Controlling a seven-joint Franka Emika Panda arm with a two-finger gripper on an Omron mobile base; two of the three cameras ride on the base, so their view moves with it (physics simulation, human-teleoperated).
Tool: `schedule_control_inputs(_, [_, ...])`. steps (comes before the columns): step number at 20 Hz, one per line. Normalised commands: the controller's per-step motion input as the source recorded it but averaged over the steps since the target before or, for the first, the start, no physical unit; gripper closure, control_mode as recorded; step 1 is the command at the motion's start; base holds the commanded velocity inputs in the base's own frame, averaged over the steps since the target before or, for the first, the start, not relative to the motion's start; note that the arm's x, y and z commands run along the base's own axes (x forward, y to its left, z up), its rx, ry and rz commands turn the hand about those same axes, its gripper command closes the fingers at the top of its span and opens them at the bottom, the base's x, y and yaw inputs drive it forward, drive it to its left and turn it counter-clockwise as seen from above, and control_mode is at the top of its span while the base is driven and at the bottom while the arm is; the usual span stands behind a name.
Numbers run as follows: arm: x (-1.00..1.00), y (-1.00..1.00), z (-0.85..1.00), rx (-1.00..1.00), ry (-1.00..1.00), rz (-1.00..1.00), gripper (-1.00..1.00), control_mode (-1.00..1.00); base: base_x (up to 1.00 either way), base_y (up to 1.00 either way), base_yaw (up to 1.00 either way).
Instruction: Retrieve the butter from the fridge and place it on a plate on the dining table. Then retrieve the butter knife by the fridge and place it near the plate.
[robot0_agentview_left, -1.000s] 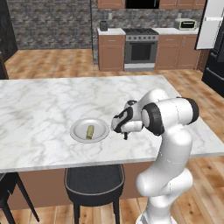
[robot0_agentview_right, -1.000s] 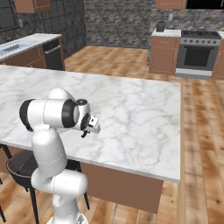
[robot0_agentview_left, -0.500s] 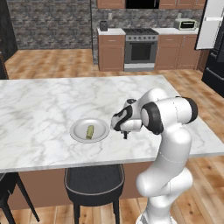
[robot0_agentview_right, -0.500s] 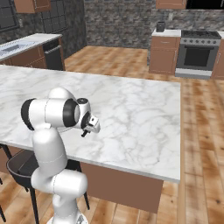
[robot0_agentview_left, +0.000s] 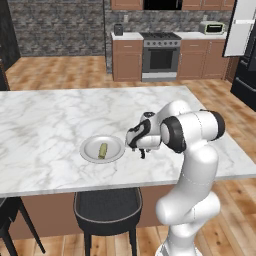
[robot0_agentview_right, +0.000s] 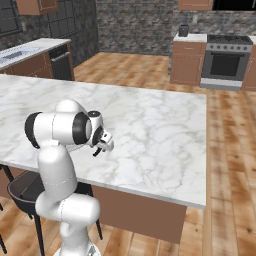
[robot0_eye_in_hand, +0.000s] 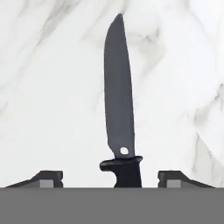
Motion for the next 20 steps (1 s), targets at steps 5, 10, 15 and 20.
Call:
schedule_control_inputs(5, [-0.11,-0.07,0.40,-0.02,0.07,0.00,-1.00,-1.00,0.00,0.00,0.00])
schedule_control_inputs(10, [-0.25,-0.03,0.99,-0.03,0.11,0.00,-1.00,-1.00,0.00,0.00,0.00])
schedule_control_inputs(15, [-0.88,-0.04,0.94,0.00,-0.02,0.00,-1.00,-1.00,0.00,0.00,0.00])
schedule_control_inputs(20, [-1.00,0.00,0.87,0.00,-0.07,0.04,-1.00,-1.00,0.00,0.00,0.00])
